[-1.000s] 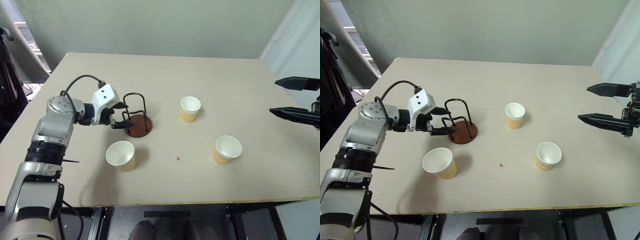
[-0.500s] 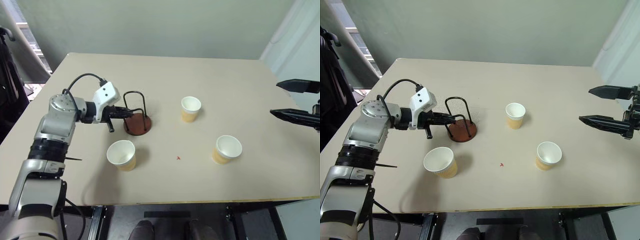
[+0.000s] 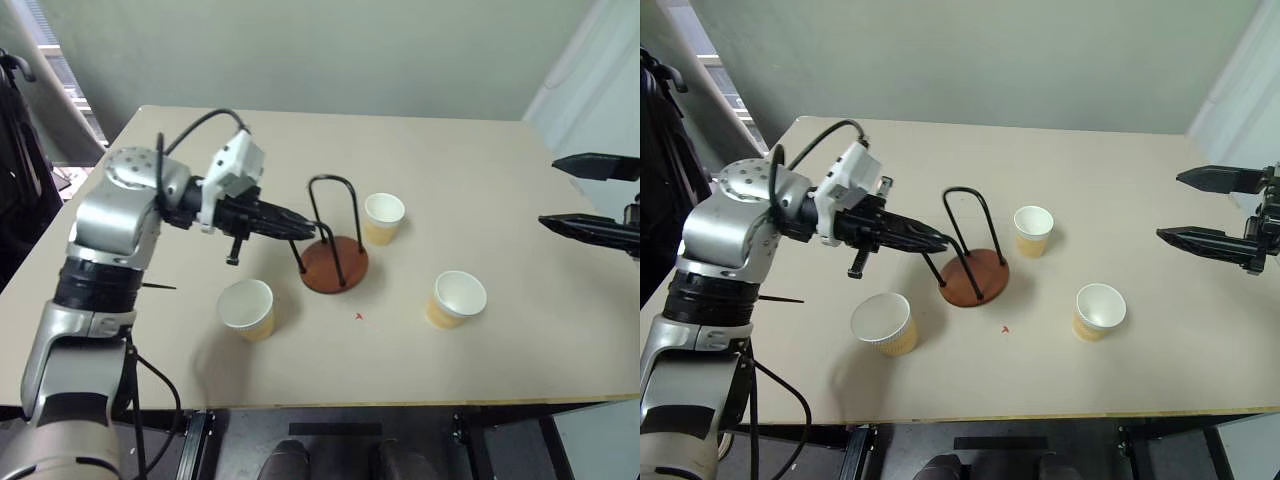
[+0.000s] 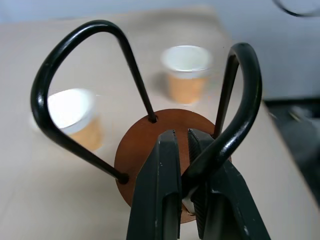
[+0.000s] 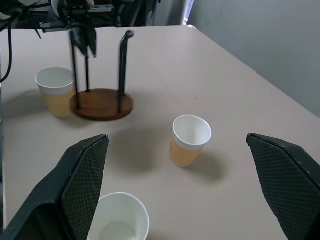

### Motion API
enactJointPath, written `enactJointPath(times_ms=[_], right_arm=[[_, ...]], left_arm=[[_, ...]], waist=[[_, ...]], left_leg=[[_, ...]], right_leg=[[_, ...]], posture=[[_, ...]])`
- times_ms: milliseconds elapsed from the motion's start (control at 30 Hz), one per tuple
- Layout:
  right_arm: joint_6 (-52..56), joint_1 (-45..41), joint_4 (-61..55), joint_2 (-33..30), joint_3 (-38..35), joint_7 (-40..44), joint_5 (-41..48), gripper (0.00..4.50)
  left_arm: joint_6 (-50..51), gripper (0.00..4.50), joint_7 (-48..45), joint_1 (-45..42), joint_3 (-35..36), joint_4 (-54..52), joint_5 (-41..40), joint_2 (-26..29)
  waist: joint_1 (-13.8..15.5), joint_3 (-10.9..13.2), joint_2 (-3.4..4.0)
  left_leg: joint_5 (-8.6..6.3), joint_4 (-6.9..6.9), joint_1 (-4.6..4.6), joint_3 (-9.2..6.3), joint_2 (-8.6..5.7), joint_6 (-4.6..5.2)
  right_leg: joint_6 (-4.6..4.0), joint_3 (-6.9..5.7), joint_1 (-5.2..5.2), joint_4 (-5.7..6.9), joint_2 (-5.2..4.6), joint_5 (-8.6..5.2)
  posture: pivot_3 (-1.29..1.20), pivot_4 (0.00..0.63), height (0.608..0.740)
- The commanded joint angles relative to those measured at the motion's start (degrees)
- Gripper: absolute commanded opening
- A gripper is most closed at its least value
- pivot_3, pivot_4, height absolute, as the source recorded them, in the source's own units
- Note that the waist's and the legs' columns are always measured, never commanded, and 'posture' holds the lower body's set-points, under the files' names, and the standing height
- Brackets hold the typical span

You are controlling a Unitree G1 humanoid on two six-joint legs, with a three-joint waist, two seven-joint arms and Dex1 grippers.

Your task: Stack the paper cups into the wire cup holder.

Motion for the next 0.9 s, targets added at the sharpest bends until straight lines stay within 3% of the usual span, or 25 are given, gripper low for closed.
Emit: enactJointPath(times_ms=[33,200,433,900], right_arm=[[-0.86,-0.97,-0.32,-0.46,-0.56,-0.42,0.25,4.50],[-0.42,1.06,-1.75,-0.44,-2.46,-1.23,0.49,4.50],[0.52,4.41,-3.83,-1.04,-5.47,-2.44,1.14,4.50],[0.90,4.75,-4.52,-1.16,-5.23,-2.93,1.27,4.50]], left_arm=[[-8.34,0.01,-2.61,-3.05,-7.20,-2.09,0.37,-0.90],[-15.40,0.01,-2.61,-6.82,-12.01,1.61,0.60,-5.00],[-20.35,0.01,-2.61,-3.79,-17.21,1.49,1.85,-4.15],[-18.93,0.01,2.43,3.31,-15.45,0.33,12.26,-9.19]], waist=[[0.12,0.00,0.00],[0.37,0.00,-0.01],[0.30,-0.01,0.03],[0.86,-0.03,0.05]], left_leg=[[-0.01,0.02,0.00,0.00,0.00,0.02],[-0.02,0.06,-0.03,0.02,-0.01,0.04],[-0.04,0.02,-0.01,0.17,0.00,0.06],[-0.05,0.08,0.01,0.20,-0.04,0.09]], right_leg=[[0.03,0.02,0.01,0.00,-0.01,0.00],[0.08,0.03,0.02,-0.03,-0.02,0.01],[0.11,0.09,0.03,-0.04,-0.01,0.00],[0.14,0.06,0.14,-0.05,0.00,0.00]], posture=[[0.00,0.150,0.740],[0.00,0.150,0.740],[0.00,0.150,0.740],[0.00,0.150,0.740]])
